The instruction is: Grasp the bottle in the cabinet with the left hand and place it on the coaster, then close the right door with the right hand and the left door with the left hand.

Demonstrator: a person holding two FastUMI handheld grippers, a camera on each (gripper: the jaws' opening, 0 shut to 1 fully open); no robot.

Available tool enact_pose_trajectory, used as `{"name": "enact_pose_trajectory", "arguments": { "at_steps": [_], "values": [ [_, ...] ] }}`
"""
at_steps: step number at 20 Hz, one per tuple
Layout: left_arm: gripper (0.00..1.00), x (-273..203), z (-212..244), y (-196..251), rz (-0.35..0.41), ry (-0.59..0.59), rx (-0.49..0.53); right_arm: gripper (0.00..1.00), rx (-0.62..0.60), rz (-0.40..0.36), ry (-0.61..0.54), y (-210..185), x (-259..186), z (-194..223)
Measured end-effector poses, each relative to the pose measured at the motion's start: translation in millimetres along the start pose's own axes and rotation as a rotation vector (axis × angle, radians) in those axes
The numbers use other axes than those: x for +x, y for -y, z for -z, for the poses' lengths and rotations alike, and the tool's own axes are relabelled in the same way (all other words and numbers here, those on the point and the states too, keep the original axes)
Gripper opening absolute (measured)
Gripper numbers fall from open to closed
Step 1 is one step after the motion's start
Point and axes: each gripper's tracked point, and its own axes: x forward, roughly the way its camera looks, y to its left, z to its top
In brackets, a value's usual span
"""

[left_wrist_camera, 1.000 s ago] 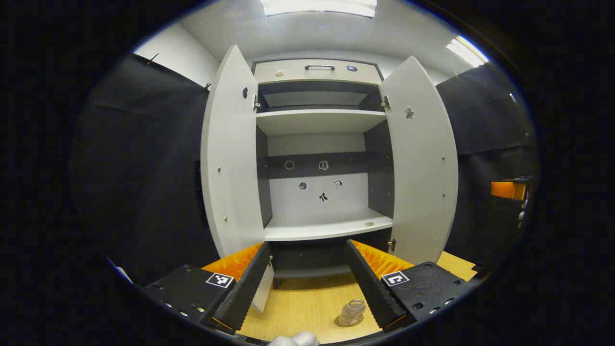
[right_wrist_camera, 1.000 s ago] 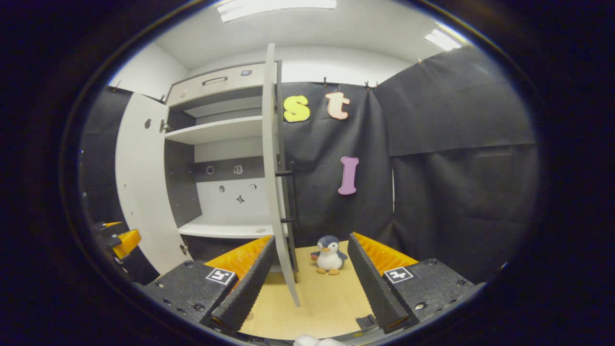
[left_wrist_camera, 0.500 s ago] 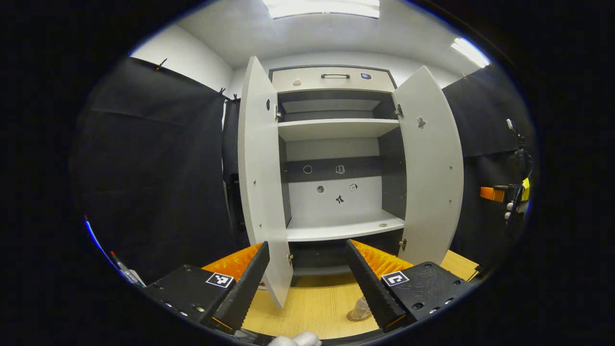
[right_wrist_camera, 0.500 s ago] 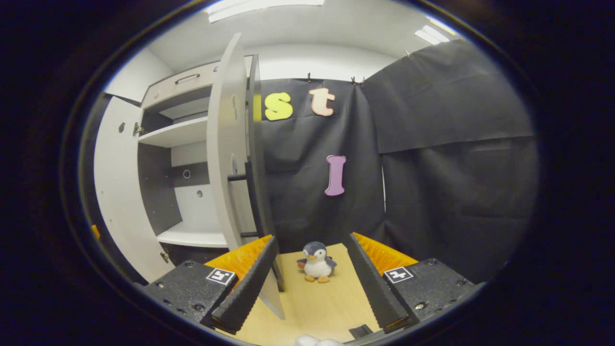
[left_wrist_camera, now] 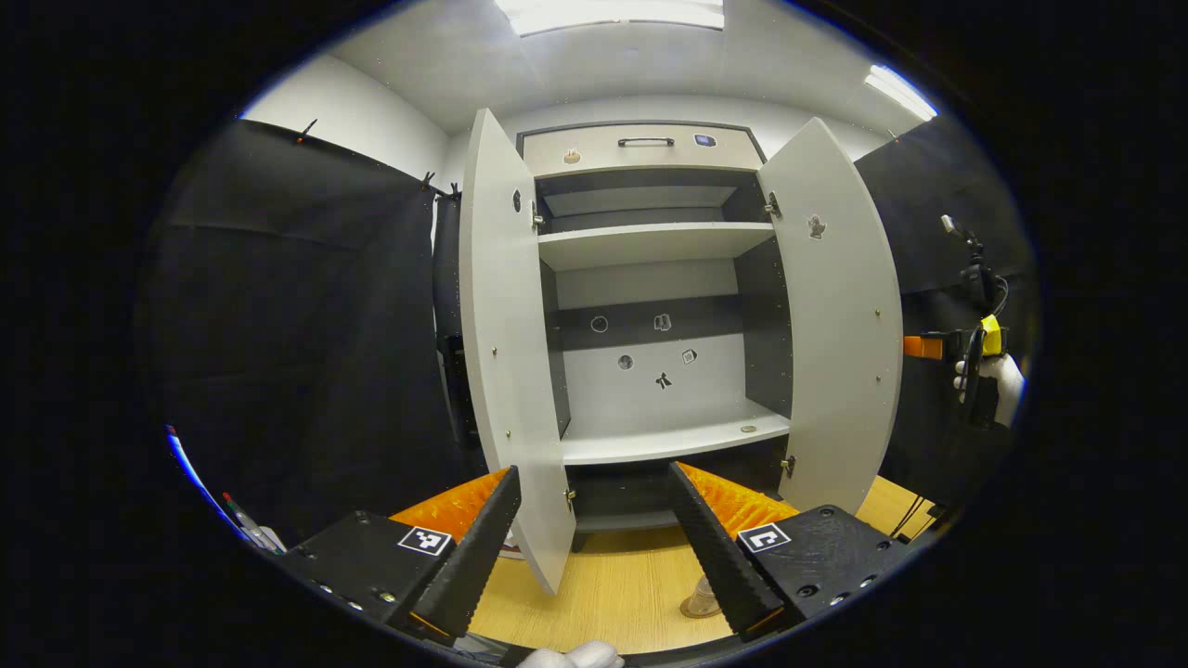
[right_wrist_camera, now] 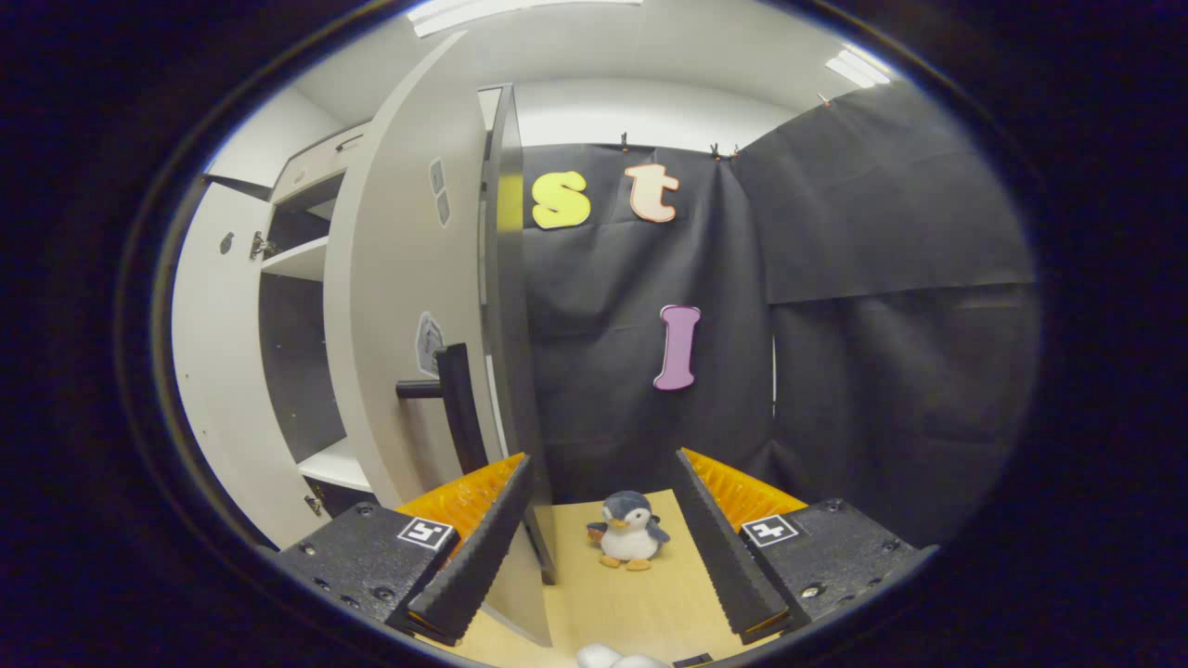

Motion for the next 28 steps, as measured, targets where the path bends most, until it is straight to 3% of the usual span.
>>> {"name": "enact_pose_trajectory", "arguments": {
  "at_steps": [7,8,11,13,14,15,16,23,24,27,28],
  "values": [
    [0.96,9.3,-1.3,2.5,0.004,0.006,-0.005,0.96,-0.097,-0.044,-0.009,-21.4,-5.6,-2.8],
    [0.96,10.1,-1.9,2.2,0.007,0.007,-0.008,0.92,-0.090,-0.053,-0.015,-26.8,-6.7,-1.5],
    [0.96,13.0,0.1,-0.7,0.011,0.005,-0.009,0.96,-0.075,-0.086,-0.023,-51.1,-11.2,3.7],
    [0.96,12.9,3.3,-5.0,0.007,-0.001,-0.005,0.92,-0.081,-0.113,-0.022,-72.8,-12.9,5.7],
    [0.96,13.2,4.5,-7.9,0.004,0.000,-0.006,0.96,-0.078,-0.129,-0.022,-84.1,-13.6,7.1],
    [0.96,13.3,5.4,-11.5,-0.002,-0.001,-0.006,0.92,-0.074,-0.140,-0.025,-94.3,-13.2,9.3],
    [0.95,13.4,6.4,-15.3,-0.006,-0.002,-0.007,0.96,-0.066,-0.150,-0.026,-104.4,-12.3,10.3],
    [0.96,15.8,7.2,-39.2,-0.024,-0.008,-0.013,0.96,-0.025,-0.236,-0.040,-177.6,3.2,18.4],
    [0.96,15.1,5.7,-42.8,-0.030,-0.001,-0.014,0.92,-0.024,-0.243,-0.044,-186.3,6.0,19.2],
    [0.96,14.4,4.4,-52.0,-0.042,0.009,-0.019,0.93,-0.004,-0.224,-0.009,-189.0,1.3,9.8],
    [0.96,15.0,6.3,-54.1,-0.045,0.008,-0.019,1.00,0.004,-0.216,0.001,-187.1,-2.7,6.8]
  ]
}}
